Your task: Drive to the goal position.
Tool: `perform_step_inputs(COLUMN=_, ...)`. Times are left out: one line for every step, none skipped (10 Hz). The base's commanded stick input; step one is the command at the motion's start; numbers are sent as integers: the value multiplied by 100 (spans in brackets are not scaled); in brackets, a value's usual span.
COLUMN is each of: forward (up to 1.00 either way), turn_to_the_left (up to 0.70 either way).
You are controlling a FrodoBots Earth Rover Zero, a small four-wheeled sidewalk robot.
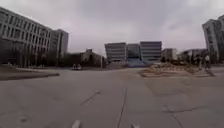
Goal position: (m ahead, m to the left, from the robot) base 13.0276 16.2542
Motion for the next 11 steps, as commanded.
perform_step_inputs(forward=70, turn_to_the_left=0)
perform_step_inputs(forward=70, turn_to_the_left=0)
perform_step_inputs(forward=70, turn_to_the_left=0)
perform_step_inputs(forward=70, turn_to_the_left=0)
perform_step_inputs(forward=70, turn_to_the_left=0)
perform_step_inputs(forward=70, turn_to_the_left=0)
perform_step_inputs(forward=70, turn_to_the_left=0)
perform_step_inputs(forward=70, turn_to_the_left=0)
perform_step_inputs(forward=70, turn_to_the_left=0)
perform_step_inputs(forward=70, turn_to_the_left=9)
perform_step_inputs(forward=70, turn_to_the_left=28)
